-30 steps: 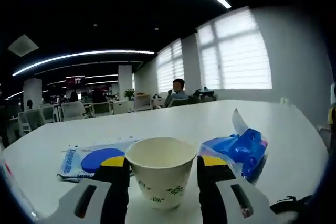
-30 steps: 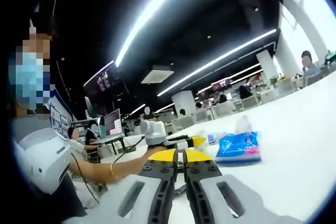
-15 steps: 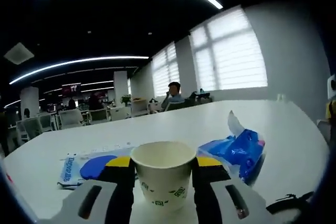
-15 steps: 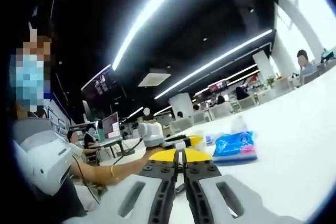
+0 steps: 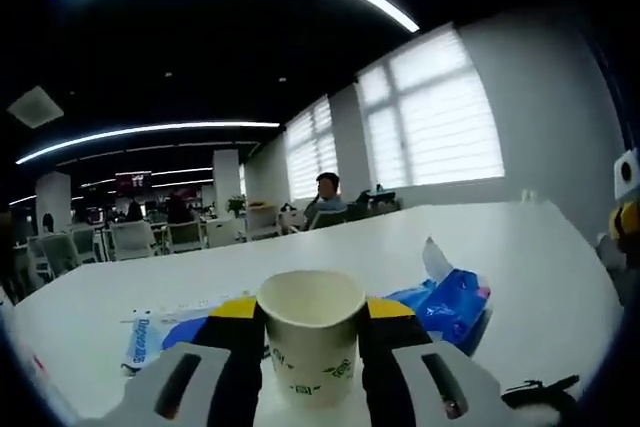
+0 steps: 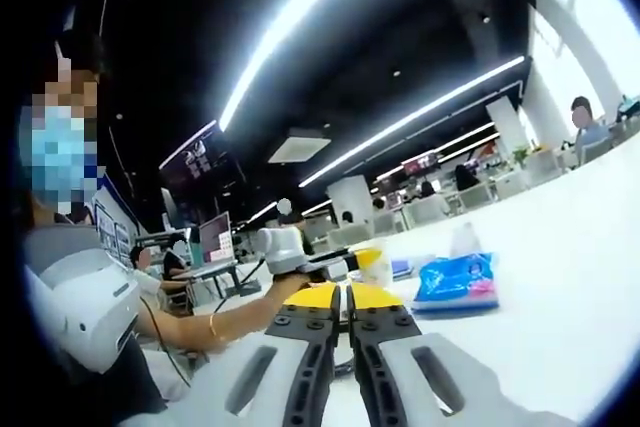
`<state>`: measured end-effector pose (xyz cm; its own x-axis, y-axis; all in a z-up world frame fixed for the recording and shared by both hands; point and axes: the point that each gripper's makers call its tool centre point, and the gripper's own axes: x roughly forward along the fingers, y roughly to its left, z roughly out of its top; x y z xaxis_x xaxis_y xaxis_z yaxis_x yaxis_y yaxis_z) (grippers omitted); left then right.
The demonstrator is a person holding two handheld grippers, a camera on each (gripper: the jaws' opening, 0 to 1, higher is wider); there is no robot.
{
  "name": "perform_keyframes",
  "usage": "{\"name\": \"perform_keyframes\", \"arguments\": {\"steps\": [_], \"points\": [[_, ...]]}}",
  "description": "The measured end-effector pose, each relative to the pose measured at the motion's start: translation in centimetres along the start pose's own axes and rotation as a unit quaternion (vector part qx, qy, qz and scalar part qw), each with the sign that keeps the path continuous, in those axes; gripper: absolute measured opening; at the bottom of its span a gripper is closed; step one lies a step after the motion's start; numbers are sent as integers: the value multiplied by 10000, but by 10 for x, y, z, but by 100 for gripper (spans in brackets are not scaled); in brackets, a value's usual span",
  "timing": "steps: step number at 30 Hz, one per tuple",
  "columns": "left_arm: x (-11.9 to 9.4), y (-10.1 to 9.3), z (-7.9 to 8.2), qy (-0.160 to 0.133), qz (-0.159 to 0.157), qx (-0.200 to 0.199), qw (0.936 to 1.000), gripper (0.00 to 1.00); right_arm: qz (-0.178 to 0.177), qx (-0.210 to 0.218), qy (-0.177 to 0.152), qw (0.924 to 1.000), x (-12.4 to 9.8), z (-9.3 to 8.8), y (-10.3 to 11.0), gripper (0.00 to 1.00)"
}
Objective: Arrange the tabletop items into an orderly group along one side of the table until the central work area is clear of visible clutter.
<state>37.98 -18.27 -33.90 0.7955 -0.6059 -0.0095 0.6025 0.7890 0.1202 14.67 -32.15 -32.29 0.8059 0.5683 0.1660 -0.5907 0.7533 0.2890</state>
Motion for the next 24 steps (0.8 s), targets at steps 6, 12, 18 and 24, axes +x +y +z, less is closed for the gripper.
{"name": "perform_keyframes", "arguments": {"steps": [6,12,18,24], "points": [[-13,7,5,-56,15,88,9999,37,53,-69,68,9999,4,-2,5,1],[-32,19,8,-150,107,90,9998,40,54,-76,145,9999,5,-6,6,1],[-54,32,13,-206,209,224,9993,40,80,-91,175,9998,7,-8,9,1],[-69,44,17,-258,305,209,9990,40,135,-147,253,9995,12,-9,14,1]]}}
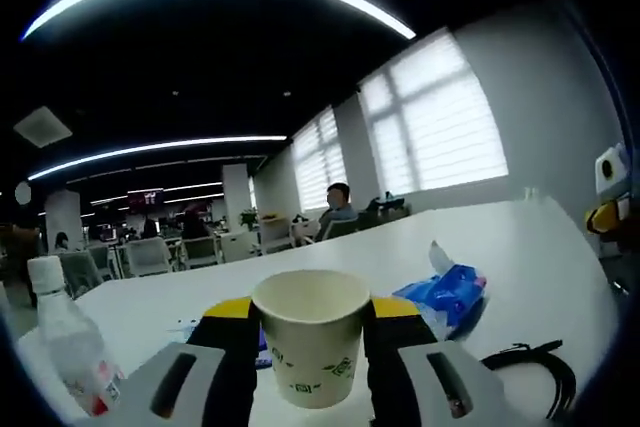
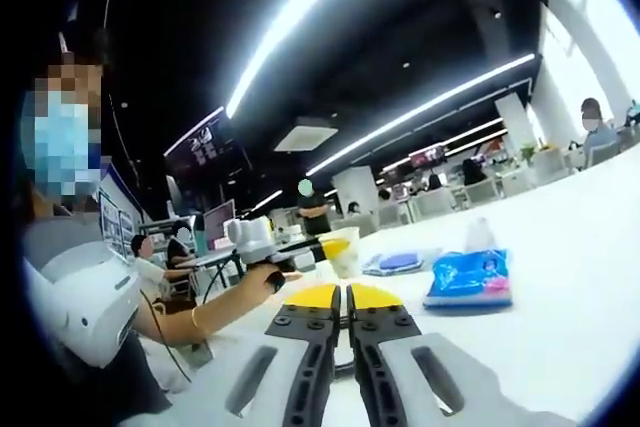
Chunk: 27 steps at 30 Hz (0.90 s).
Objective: Arrange the tabletop items into an orderly group along one side of the table until the central work area is clear of visible clutter.
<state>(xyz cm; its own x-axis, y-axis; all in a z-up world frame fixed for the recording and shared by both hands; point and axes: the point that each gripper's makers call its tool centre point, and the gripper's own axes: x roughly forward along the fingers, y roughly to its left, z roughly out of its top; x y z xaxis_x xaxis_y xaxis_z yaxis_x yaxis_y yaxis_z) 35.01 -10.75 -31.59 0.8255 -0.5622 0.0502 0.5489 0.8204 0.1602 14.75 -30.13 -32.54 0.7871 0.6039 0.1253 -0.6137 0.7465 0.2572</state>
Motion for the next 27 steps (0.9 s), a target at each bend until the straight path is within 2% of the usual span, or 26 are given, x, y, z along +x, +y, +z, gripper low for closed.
{"name": "perform_keyframes", "arguments": {"steps": [7,14,19,25,27], "points": [[-28,19,3,-97,240,83,9996,40,-4,-34,50,10000,3,-3,3,1],[-59,25,9,-270,417,104,9987,41,-31,63,69,10000,7,-11,3,1],[-85,30,1,-74,388,249,9989,41,24,44,121,9999,8,-12,9,1],[-101,43,-2,6,463,181,9988,41,48,26,93,9999,11,-10,11,1],[-109,58,-5,42,652,154,9977,41,49,23,103,9999,12,-10,12,1]]}}
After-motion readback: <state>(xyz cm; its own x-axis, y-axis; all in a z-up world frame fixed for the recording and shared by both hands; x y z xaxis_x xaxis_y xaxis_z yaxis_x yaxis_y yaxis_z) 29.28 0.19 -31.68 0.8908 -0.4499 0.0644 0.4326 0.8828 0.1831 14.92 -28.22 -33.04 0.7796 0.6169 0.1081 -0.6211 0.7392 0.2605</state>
